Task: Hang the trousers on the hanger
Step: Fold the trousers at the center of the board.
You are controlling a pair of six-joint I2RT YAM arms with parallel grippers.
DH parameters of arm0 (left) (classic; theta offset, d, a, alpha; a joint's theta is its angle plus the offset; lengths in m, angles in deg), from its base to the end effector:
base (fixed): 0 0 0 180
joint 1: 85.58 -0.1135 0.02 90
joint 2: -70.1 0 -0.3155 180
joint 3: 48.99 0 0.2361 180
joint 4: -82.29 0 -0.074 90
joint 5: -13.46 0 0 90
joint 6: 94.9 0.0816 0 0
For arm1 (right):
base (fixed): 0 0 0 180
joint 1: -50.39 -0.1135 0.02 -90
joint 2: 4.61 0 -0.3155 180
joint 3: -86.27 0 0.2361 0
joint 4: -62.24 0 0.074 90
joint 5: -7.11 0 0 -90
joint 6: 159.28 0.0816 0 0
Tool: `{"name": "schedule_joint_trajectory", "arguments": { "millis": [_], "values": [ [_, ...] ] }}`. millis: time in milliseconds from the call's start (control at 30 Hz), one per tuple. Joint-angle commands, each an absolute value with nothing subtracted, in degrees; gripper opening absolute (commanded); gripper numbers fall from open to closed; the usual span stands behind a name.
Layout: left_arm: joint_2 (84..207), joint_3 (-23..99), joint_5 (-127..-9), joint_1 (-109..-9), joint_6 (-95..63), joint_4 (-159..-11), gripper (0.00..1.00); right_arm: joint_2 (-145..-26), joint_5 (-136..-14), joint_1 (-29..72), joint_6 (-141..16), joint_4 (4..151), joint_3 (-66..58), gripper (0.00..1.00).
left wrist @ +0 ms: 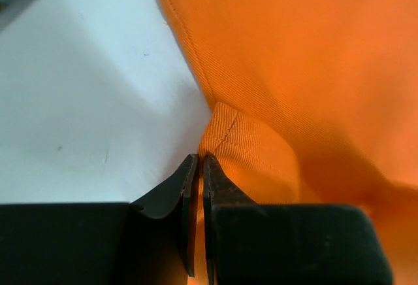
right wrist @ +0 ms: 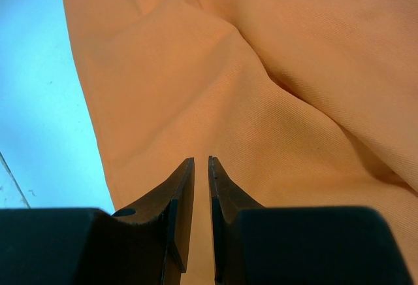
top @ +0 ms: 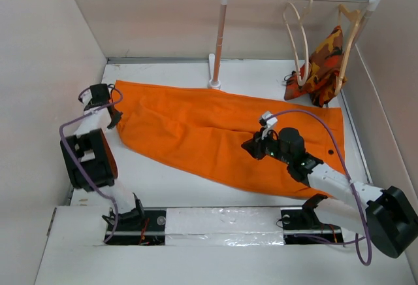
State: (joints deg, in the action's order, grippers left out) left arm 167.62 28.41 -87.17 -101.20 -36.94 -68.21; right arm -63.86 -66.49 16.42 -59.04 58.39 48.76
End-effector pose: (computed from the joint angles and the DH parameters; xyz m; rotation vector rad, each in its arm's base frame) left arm 0.3647 0.1176 0.2276 -1.0525 2.1782 0.0957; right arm 0.1720 0.1437 0.2504 -0.5975 1.8551 0.7898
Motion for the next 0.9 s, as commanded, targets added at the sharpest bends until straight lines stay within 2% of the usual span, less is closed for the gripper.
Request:
{"name": "schedule_joint_trajectory", "arguments": {
  "millis": [0, 167, 300, 567, 767, 800, 867],
  "values": [
    [152.3, 27.0, -87.3, -101.4, -37.0, -68.6, 0.00, -62.0, -68.1, 15.9, -60.1, 57.7, 46.6, 0.21],
    [131.8, 19.8, -88.8, -100.7, -36.3, -74.5, 0.00, -59.0, -72.3, 15.9, -60.8, 59.3, 47.2, 0.15],
    [124.2, 18.4, -90.5, -99.5, -37.0, -73.5, 0.00, -57.6, -77.6, 16.5, -59.9, 60.4, 47.9, 0.00],
    [108.2, 16.9, -93.7, -96.2, -35.4, -73.6, 0.00, -52.1, -86.8, 21.3, -59.1, 75.6, 46.7, 0.00],
    [104.0, 15.7, -86.9, -94.9, -35.8, -76.4, 0.00, -47.8, -91.0, 28.7, -54.7, 86.2, 46.2, 0.00],
    [103.0, 15.7, -86.6, -94.9, -35.9, -76.5, 0.00, -47.4, -92.8, 29.8, -52.1, 87.7, 46.3, 0.02],
    [101.1, 16.8, -87.2, -92.6, -35.4, -76.3, 0.00, -46.9, -98.2, 32.3, -48.5, 91.7, 46.8, 0.13]
  ]
}}
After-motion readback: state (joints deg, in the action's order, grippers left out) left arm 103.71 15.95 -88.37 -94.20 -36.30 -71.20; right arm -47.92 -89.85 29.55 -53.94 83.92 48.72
